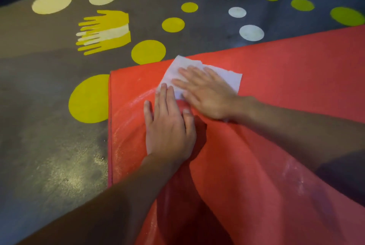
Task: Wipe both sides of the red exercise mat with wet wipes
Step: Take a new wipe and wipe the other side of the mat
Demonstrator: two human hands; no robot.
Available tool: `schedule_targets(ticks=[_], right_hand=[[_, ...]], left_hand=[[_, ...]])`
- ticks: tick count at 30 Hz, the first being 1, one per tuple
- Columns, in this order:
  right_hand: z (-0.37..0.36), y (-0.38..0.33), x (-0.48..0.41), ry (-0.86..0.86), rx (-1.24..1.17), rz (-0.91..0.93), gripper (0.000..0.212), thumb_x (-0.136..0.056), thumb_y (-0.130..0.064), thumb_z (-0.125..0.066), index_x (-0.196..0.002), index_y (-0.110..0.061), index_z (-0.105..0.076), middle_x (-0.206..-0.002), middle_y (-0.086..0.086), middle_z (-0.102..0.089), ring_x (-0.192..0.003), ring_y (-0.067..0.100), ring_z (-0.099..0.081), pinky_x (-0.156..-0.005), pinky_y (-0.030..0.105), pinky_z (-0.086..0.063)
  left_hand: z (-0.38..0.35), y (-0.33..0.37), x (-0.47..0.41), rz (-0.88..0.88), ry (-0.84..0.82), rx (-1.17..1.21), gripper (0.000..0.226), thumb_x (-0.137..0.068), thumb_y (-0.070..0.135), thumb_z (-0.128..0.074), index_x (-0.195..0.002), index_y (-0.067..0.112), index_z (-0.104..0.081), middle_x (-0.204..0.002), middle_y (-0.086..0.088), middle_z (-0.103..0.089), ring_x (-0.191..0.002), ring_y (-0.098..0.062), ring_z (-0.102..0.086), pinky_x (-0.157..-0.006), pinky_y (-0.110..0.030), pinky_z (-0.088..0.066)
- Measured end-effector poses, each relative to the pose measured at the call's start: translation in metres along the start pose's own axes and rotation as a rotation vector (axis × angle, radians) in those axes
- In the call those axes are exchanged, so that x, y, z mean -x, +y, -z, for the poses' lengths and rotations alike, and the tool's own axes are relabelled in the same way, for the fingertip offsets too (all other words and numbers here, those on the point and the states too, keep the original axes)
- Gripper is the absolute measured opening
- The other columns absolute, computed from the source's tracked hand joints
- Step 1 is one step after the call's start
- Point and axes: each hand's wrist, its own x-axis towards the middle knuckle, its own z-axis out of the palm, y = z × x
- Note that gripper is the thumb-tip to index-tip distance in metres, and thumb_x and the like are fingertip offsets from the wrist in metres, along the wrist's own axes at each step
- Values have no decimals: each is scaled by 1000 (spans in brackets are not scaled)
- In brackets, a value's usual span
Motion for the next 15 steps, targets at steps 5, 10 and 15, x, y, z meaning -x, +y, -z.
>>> schedule_targets(ticks=[5,10,15], right_hand=[[2,9,-4,-20,-42,-425,56,-103,-46,-13,-157,-36,-6,-167,0,2,-152,23,6,-121,51,5],[-1,-17,38,-38,-14,7,71,-88,-52,5,-156,-39,-7,-166,-3,-1,-153,19,-1,-121,48,-1],[-2,4,32,-34,6,-385,56,-102,-48,-9,-157,-37,-4,-167,-2,4,-152,22,5,-120,53,4]], left_hand=[[-3,2,-1,6,16,54,70,-91,39,-19,-151,5,-27,-161,-8,-24,-149,-20,-19,-121,-49,-12],[0,0,0,5,43,103,71,-90,38,-18,-150,4,-31,-159,-9,-28,-148,-21,-23,-120,-49,-13],[-2,2,-1,11,54,98,68,-91,39,-20,-148,5,-35,-158,-9,-32,-147,-23,-26,-120,-50,-14]])
